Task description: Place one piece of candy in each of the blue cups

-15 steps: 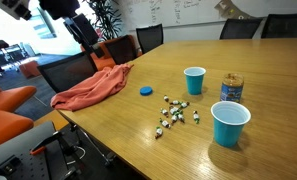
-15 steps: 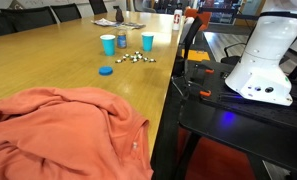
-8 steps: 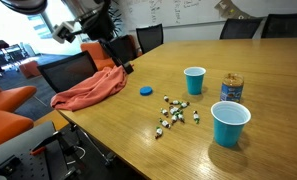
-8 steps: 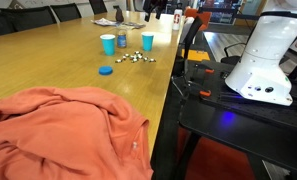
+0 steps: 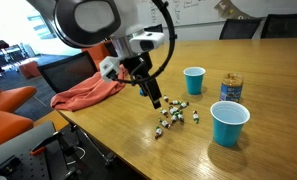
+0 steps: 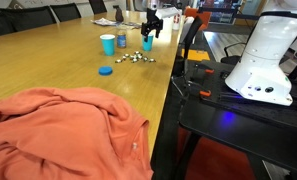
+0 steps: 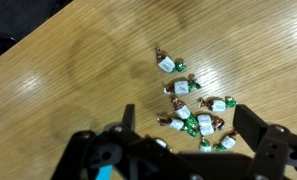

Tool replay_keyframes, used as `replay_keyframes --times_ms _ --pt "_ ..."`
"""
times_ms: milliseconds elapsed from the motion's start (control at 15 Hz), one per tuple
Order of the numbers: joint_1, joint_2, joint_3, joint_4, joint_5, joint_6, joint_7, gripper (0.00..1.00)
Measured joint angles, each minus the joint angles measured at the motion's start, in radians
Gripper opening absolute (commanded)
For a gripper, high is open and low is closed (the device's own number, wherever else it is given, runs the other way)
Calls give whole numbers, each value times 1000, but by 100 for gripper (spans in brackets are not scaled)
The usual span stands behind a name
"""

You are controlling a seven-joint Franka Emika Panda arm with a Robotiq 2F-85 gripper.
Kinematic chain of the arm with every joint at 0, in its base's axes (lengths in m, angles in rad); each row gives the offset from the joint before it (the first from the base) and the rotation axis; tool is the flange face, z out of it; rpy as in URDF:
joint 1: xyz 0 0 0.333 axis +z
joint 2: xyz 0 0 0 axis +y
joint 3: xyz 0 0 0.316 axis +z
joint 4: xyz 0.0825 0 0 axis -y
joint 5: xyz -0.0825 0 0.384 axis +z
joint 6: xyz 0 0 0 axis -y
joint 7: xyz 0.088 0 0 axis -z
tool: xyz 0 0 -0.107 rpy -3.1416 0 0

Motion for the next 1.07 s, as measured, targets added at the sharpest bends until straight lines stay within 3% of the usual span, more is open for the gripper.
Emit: replay_keyframes --times_ms 200,400,667,1067 --pt "31 114 -47 78 8 0 2 100" --pt "72 151 -83 108 6 0 6 100" --pt "83 159 -89 112 22 0 5 100" --pt "71 261 -63 168 154 31 -22 100"
